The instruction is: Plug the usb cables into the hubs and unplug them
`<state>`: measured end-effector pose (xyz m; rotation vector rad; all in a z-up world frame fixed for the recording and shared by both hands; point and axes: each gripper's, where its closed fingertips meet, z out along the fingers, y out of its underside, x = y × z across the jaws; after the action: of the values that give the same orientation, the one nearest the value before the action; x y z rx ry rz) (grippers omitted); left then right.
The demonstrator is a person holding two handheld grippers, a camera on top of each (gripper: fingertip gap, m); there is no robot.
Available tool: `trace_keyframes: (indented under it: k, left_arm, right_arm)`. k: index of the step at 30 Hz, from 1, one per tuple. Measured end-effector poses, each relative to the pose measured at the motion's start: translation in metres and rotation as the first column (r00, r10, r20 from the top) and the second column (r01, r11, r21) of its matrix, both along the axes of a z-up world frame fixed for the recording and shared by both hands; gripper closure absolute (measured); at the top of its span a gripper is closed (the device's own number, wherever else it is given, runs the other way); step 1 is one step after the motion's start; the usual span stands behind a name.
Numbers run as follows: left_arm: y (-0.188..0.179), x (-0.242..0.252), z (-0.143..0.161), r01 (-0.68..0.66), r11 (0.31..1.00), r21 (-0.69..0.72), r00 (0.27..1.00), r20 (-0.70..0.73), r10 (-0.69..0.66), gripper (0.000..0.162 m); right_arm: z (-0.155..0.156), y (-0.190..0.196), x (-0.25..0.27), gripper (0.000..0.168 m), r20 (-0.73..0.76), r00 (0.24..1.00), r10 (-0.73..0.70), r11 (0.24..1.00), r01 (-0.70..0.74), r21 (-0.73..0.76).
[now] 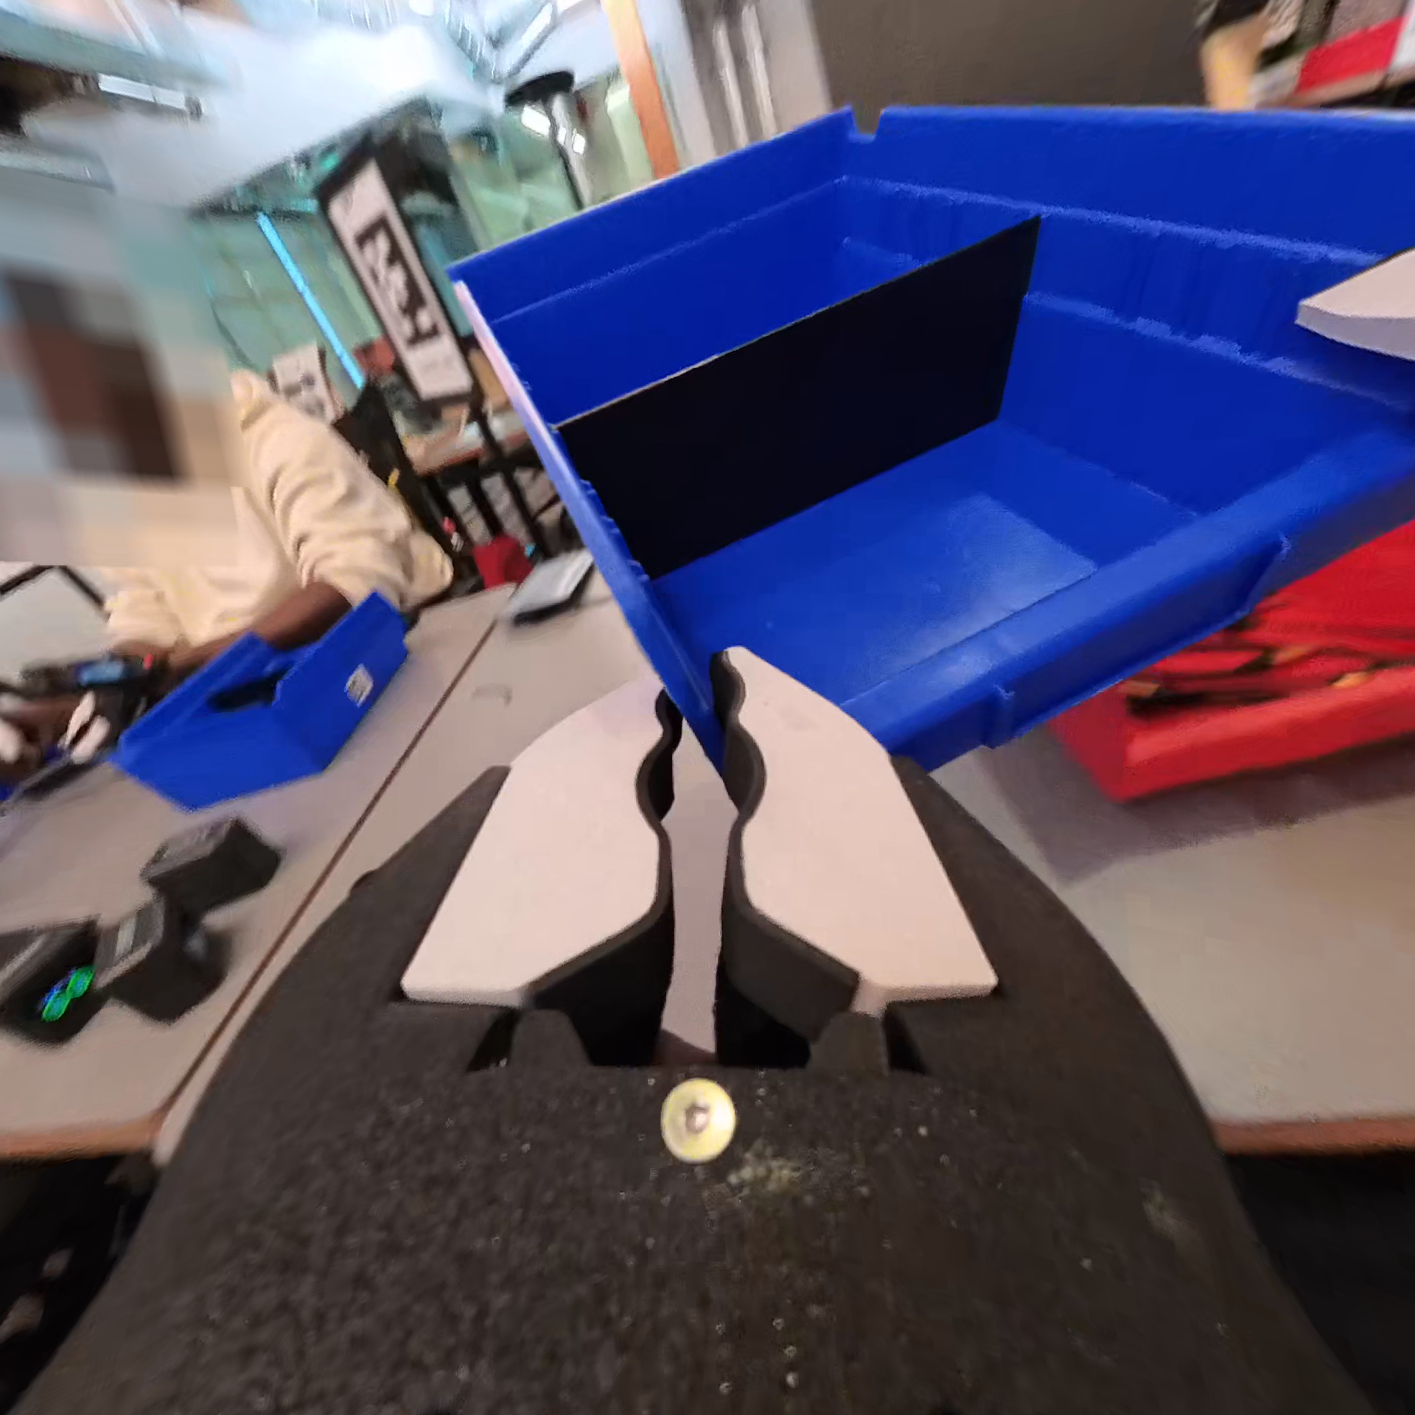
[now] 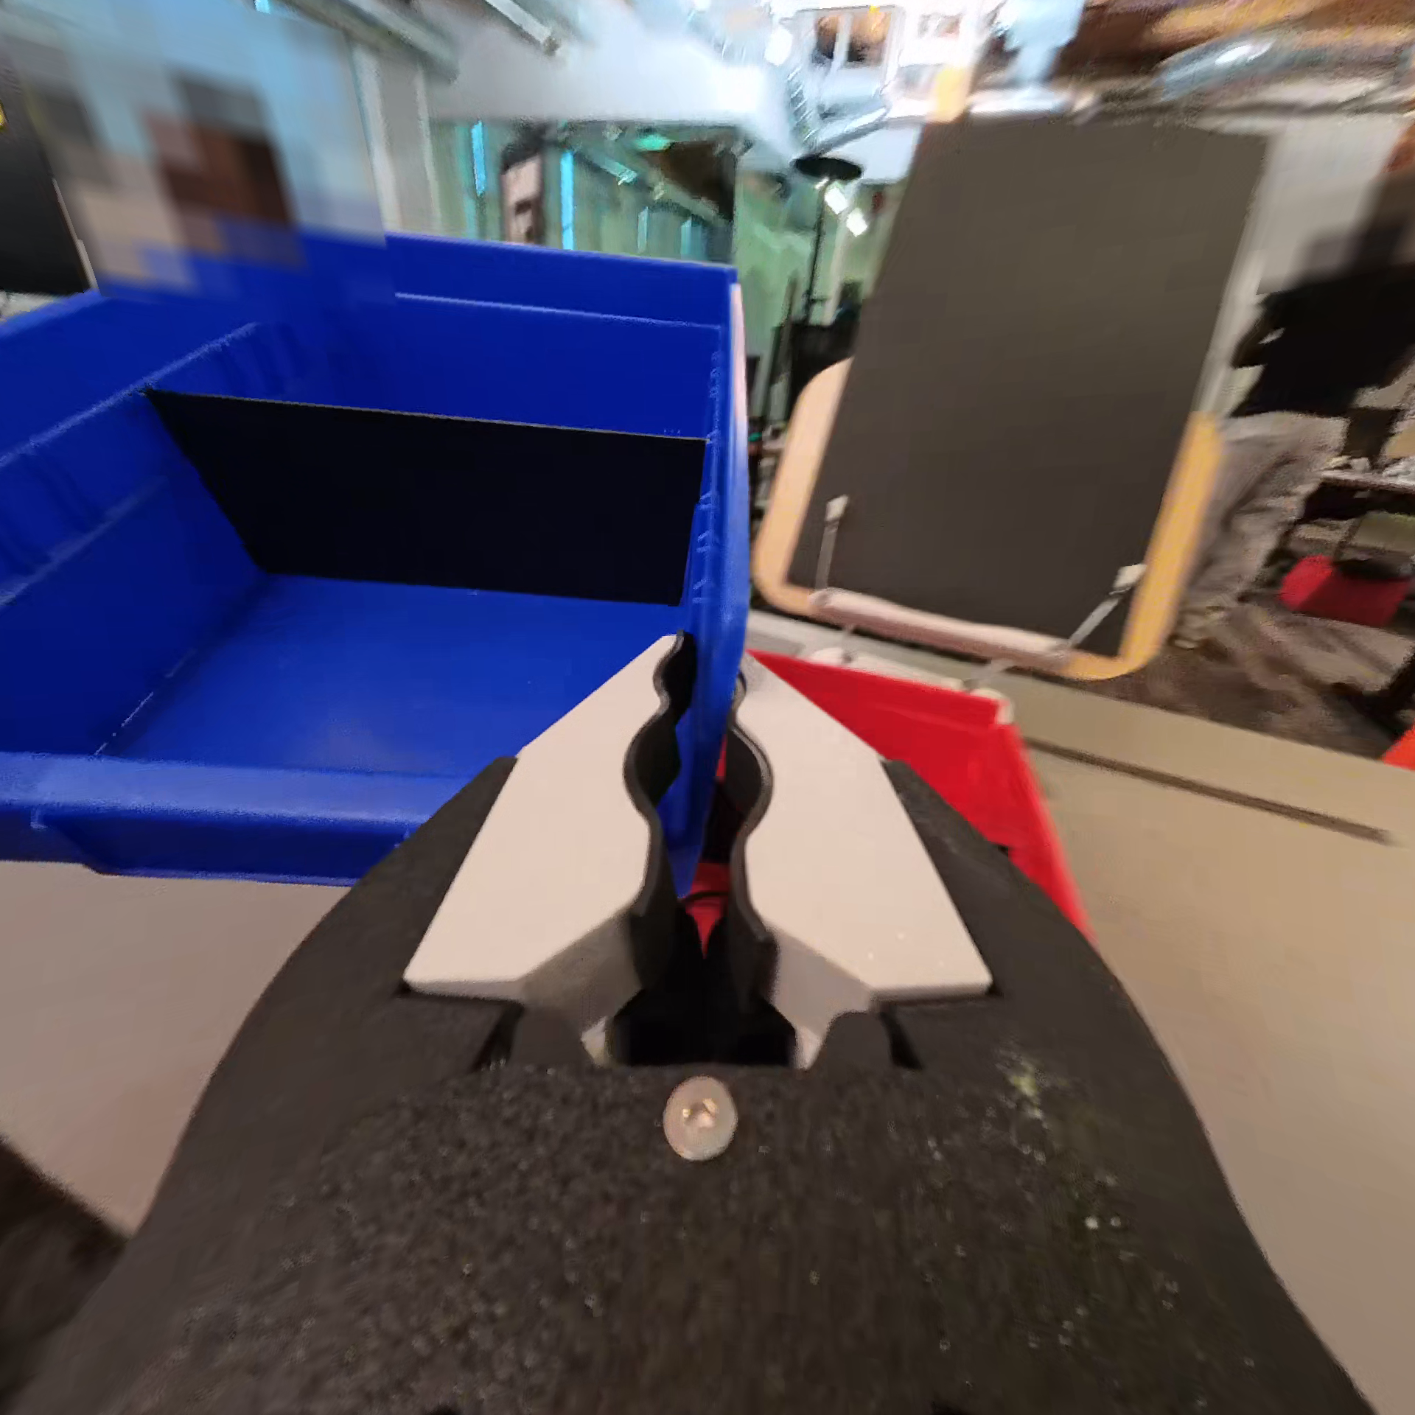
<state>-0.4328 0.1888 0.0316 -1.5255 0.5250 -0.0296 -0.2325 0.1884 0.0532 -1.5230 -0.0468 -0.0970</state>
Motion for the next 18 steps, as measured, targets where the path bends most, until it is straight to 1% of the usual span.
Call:
trace_keyframes:
  k: [2,4,5,7,9,10,11,13,15,17,18]
  left_arm:
    - [0.002,0.048,0.027,0.082,0.995,0.053,0.997,-0.003,-0.082,0.155]
    - [0.003,0.104,0.047,0.179,0.978,0.109,0.984,-0.005,-0.180,0.154]
    - [0.004,0.134,0.052,0.225,0.967,0.116,0.974,-0.018,-0.225,0.155]
    - [0.004,0.201,0.051,0.309,0.946,0.094,0.951,-0.045,-0.306,0.155]
    - [0.001,0.269,0.036,0.370,0.927,0.054,0.927,-0.085,-0.365,0.154]
    - [-0.001,0.303,0.027,0.402,0.915,0.041,0.913,-0.095,-0.397,0.154]
    - [-0.004,0.335,0.016,0.431,0.902,0.024,0.899,-0.093,-0.427,0.153]
    - [-0.012,0.393,-0.015,0.462,0.885,-0.057,0.880,-0.100,-0.465,0.153]
    - [-0.021,0.439,-0.051,0.469,0.871,-0.151,0.870,-0.090,-0.484,0.153]
    - [-0.030,0.467,-0.084,0.471,0.849,-0.240,0.867,-0.050,-0.495,0.153]
    - [-0.034,0.475,-0.097,0.469,0.843,-0.265,0.869,-0.030,-0.493,0.153]
  right_arm:
    - [0.022,-0.015,0.049,0.166,-0.018,0.997,-0.073,0.996,0.074,0.052]
    - [0.031,-0.031,0.104,0.166,-0.026,0.988,-0.154,0.985,0.155,0.071]
    - [0.032,-0.040,0.134,0.166,-0.043,0.980,-0.195,0.977,0.198,0.076]
    - [0.026,-0.057,0.198,0.167,-0.100,0.953,-0.286,0.954,0.293,0.062]
    - [0.005,-0.067,0.264,0.166,-0.146,0.915,-0.377,0.924,0.383,0.014]
    - [-0.014,-0.070,0.297,0.165,-0.159,0.899,-0.409,0.912,0.410,-0.030]
    - [-0.037,-0.074,0.327,0.164,-0.201,0.885,-0.420,0.907,0.414,-0.076]
    - [-0.087,-0.087,0.378,0.165,-0.293,0.848,-0.441,0.897,0.407,-0.173]
    - [-0.130,-0.100,0.417,0.165,-0.318,0.817,-0.481,0.869,0.396,-0.298]
    - [-0.149,-0.115,0.442,0.165,-0.304,0.807,-0.507,0.844,0.393,-0.365]
    - [-0.145,-0.118,0.449,0.166,-0.300,0.817,-0.493,0.858,0.397,-0.327]
